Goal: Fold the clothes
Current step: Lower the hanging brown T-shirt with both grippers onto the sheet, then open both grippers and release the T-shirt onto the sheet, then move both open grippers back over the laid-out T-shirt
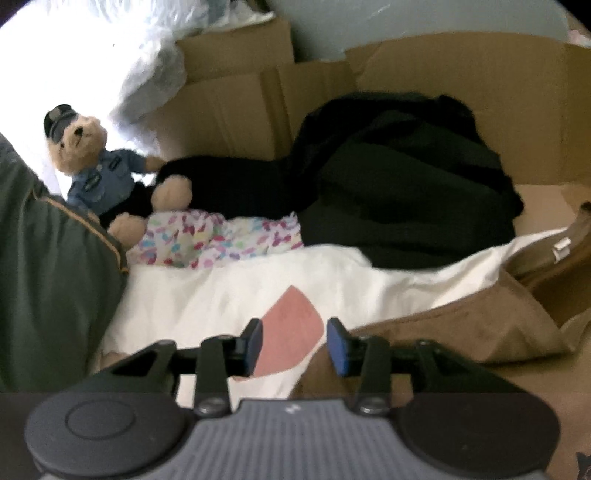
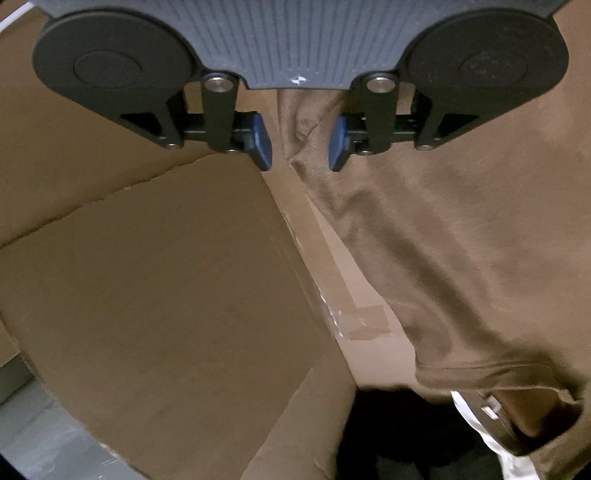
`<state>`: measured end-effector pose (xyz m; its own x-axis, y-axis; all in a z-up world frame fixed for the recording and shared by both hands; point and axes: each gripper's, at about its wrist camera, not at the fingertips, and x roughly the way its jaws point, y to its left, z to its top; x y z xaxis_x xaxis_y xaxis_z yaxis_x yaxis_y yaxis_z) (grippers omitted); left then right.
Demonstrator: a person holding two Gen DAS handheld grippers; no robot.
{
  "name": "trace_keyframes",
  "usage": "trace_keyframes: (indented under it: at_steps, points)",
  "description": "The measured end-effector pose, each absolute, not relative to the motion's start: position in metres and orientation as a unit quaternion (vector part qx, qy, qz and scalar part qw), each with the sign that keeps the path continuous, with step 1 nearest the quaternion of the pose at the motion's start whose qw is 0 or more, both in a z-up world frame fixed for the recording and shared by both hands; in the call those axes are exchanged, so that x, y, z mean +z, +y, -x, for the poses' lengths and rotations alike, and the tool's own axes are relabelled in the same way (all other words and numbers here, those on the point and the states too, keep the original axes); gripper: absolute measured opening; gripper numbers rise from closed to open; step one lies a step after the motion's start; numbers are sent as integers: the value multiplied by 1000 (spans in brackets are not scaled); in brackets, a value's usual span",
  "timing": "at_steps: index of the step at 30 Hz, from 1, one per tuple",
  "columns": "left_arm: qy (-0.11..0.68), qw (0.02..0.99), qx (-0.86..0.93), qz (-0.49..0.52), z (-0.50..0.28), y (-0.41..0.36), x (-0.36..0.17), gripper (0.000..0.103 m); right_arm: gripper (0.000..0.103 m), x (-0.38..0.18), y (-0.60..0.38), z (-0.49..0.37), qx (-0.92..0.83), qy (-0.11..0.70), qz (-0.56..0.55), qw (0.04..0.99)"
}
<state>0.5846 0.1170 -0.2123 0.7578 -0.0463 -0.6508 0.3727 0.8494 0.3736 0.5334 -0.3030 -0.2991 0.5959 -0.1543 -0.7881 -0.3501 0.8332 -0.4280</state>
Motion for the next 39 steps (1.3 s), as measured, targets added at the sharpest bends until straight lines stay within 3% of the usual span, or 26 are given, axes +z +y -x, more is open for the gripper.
trace_keyframes:
  at_steps: [12, 26, 28, 29, 33, 37, 38, 39]
  points:
    - [325, 839, -259, -351, -560, 34, -244, 39, 39, -252, -280, -539, 140, 410, 235, 870]
    - [328, 794, -274, -433, -575, 4, -285, 43, 39, -286, -219, -573, 190, 437, 227, 850]
    - [356, 796, -273, -405, -585, 7, -285, 27, 39, -285, -218, -564, 204, 437, 226, 846]
    - [368, 805, -267, -381, -592, 9, -284, 12, 39, -285, -218, -560, 210, 436, 231, 844]
    - [374, 856, -222, -280, -613, 24, -269, 4, 39, -284, -225, -552, 212, 432, 243, 842]
    - [358, 898, -147, -209, -625, 35, -255, 9, 39, -286, -242, -552, 180, 437, 232, 850]
    - [349, 905, -129, -205, -625, 35, -252, 19, 39, -288, -246, -552, 169, 439, 232, 852]
    - [346, 907, -128, -204, -626, 34, -251, 37, 39, -289, -249, -552, 163, 439, 232, 853]
